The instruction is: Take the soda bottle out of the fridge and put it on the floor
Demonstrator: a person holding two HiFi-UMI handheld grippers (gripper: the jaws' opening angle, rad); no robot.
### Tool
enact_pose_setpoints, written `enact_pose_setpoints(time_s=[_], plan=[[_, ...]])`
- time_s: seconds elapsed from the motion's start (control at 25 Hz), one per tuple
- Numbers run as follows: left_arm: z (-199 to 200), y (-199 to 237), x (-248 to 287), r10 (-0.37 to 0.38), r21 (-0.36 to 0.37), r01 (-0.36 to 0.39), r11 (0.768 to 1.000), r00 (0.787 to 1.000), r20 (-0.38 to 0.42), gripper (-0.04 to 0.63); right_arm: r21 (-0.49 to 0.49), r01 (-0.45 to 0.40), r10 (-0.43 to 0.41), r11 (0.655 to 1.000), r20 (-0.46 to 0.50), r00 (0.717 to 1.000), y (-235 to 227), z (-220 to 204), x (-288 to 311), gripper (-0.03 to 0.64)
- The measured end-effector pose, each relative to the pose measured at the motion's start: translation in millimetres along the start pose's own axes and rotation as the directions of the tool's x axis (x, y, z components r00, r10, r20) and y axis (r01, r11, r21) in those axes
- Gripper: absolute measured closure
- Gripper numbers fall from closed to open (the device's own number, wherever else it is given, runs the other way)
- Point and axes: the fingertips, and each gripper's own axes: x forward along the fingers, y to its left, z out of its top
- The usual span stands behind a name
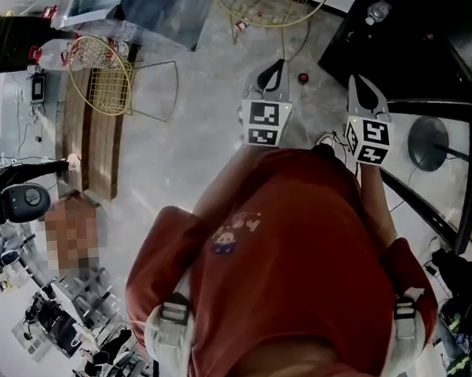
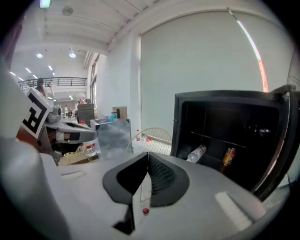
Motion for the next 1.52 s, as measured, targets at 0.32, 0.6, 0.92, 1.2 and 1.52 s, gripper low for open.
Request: enact_pose_setpoints(time_s=[0.32, 0.6, 0.92, 1.2, 1.52], plan=[[38, 15, -9, 0.038, 0.021, -0.039, 0.999, 0.997, 0.069, 0.595, 0.015, 0.033, -0.034, 0.999, 0.09, 0.995, -12, 47, -7, 0.615], [35, 20, -12, 0.069, 0.015, -0.071, 0.997, 0.996, 0.064, 0.595, 0.029, 0.037, -0.039, 0.999, 0.096, 0.995, -17, 40, -14, 0.615], [33, 14, -16, 0.065, 0.026, -0.067, 0.997, 0.996, 0.062, 0.595, 0.034, 0.027, -0.031, 0.999, 0.127, 0.991, -16, 42, -19, 0.615], [36, 11, -18, 0.058, 0.039, -0.06, 0.997, 0.996, 0.069, 0.595, 0.022, 0.025, -0.027, 0.999, 0.129, 0.991, -14, 43, -19, 0.615], [34, 9, -21, 0.053, 0.044, -0.057, 0.997, 0.996, 0.069, 0.595, 0.012, 0.036, -0.037, 0.999, 0.122, 0.992, -15, 41, -21, 0.615]])
